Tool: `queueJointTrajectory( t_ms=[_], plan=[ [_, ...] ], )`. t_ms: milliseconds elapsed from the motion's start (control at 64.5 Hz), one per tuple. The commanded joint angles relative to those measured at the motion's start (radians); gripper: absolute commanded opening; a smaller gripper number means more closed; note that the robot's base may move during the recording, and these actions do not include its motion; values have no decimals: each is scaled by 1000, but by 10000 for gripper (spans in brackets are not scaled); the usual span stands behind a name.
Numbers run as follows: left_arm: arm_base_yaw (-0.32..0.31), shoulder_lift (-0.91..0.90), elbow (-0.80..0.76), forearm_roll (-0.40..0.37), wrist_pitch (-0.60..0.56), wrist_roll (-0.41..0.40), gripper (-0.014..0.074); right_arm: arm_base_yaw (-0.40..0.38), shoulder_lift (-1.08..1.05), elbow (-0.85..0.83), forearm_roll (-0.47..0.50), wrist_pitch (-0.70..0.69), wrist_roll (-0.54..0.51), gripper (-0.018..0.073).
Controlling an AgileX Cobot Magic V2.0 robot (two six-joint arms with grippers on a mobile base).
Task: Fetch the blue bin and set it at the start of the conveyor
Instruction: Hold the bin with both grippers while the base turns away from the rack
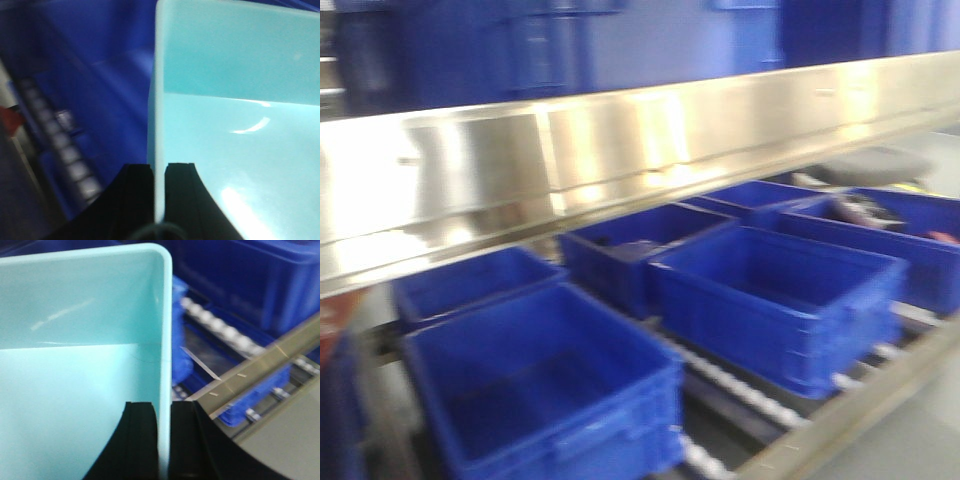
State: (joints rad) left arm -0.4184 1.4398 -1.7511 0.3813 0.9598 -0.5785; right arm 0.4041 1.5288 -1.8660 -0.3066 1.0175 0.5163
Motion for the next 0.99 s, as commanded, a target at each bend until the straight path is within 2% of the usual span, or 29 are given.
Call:
queueJointTrajectory(
  t_ms=[0, 977],
  plan=[
    [-3, -10, -15, 11, -35, -1, -111, -1, -15, -9, -27, -24, -1, -163],
    [-3, -10, -15, 11, -35, -1, -111, -1, -15, -9, -27, -24, -1, -163]
  ],
)
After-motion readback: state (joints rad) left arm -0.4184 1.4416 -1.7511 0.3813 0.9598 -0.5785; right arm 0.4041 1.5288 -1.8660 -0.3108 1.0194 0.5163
